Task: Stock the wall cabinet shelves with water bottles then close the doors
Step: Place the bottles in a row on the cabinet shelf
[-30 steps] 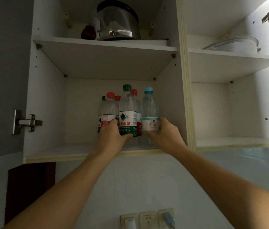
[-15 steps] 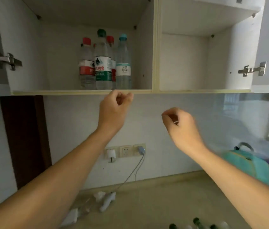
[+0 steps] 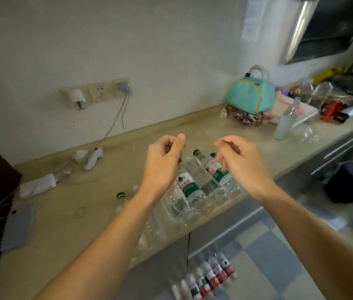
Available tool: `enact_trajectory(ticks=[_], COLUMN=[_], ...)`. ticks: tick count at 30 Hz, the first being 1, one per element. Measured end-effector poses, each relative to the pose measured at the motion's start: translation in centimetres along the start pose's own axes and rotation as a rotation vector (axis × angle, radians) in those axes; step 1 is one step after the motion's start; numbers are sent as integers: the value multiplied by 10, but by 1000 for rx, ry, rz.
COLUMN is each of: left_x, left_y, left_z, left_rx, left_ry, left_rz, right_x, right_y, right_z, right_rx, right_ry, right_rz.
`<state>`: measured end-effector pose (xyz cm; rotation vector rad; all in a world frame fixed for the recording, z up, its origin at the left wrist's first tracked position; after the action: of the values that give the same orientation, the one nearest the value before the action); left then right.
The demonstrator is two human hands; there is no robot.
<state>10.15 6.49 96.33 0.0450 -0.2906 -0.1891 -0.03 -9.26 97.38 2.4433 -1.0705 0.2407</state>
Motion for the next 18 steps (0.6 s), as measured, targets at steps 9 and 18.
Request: enact_trajectory(ticks=[9, 18], left_x=[-124, -219], left_y=[3, -28], left_z=[-155, -360], left_rx=[-11, 343], left_ry=[265, 458], left_rz=[-430, -687], right_x=[-152, -254], right_y=[-33, -72], right_z=[172, 376], right_rx=[-132, -197], right_ry=[-379, -690], right_rz=[102, 23])
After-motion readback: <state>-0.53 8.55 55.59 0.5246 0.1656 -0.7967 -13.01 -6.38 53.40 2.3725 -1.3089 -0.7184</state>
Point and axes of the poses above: each hand's wrist, its own x-axis towards the middle knuckle, its own y-axis out of the back of the hand, z = x × y, the point moved 1 cm from there along x, towards the middle knuckle, and after that the axes turned 11 degrees about z, right-handed, at the moved point
